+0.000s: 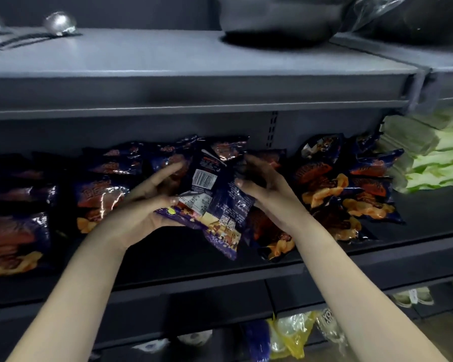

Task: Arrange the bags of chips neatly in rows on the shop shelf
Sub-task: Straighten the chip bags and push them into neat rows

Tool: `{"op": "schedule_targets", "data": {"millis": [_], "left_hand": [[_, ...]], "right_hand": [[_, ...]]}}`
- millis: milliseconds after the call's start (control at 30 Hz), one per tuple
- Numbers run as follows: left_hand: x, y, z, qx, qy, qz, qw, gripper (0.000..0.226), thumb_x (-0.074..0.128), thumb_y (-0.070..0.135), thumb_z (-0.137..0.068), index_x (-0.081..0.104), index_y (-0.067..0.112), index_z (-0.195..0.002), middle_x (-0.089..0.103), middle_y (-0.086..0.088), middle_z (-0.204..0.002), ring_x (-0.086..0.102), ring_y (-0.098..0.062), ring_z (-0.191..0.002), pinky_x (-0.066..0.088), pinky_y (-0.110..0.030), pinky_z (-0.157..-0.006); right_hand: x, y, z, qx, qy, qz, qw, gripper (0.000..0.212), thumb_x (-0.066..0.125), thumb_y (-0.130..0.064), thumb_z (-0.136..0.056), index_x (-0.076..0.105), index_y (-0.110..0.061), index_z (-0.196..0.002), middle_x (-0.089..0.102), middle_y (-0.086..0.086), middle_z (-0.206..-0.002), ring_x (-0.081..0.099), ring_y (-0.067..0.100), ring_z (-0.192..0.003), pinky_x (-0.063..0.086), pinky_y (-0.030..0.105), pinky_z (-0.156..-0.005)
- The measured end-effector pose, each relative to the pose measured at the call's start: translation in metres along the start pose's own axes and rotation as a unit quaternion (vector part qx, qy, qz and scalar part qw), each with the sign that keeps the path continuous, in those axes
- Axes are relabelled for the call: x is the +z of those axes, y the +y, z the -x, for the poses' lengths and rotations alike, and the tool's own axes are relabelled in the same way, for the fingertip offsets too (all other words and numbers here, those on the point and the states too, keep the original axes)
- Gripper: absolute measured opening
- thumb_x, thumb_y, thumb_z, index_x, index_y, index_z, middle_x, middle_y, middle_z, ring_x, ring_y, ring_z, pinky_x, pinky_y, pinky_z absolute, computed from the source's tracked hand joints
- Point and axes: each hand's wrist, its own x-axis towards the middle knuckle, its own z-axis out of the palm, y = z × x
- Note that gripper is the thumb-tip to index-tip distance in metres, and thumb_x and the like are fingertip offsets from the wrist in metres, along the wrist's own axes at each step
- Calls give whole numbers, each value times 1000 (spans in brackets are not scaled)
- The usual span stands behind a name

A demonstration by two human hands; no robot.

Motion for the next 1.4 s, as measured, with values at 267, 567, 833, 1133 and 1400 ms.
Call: {"op": "schedule_targets", "data": {"millis": [267,567,833,1133,1400], "left_hand": [[-53,0,46,-46,57,14,997,80,76,13,-59,48,29,-133,64,-12,-121,64,-31,-103,56,-42,-73],[-102,13,86,-37,188,-15,981,38,52,3,-90,56,25,-121,66,-11,-114,68,-21,-94,58,-35,-77],[-108,0,113,182,207,-693,666,89,74,10,-70,27,35,-142,23,7,-151,16,-20,-141,15,-44,-114],[-115,-15,109,282,212,-703,618,53,77,21,-68,58,20,-117,62,0,-122,52,-23,-120,36,-52,-103],[-97,47,104,166,450,-83,874,20,76,22,-74,63,27,-89,71,13,-87,67,-2,-82,51,-25,-77]], "right_hand": [[74,17,-11,50,-61,-67,995,35,65,-3,-83,60,-19,-114,61,-11,-114,64,5,-99,55,26,-82],[145,31,-22,48,12,-122,991,39,62,4,-83,59,-17,-116,65,4,-114,63,21,-107,53,40,-90],[181,28,-41,29,119,-37,992,39,68,-10,-84,60,-27,-119,62,-15,-115,57,7,-113,52,35,-87],[208,32,-38,202,-51,-101,973,31,53,-29,-94,59,-12,-119,65,12,-117,66,25,-98,57,39,-78],[183,11,-43,49,-129,-112,984,91,67,-79,-51,51,-30,-127,62,-2,-125,59,15,-114,51,33,-92]]}}
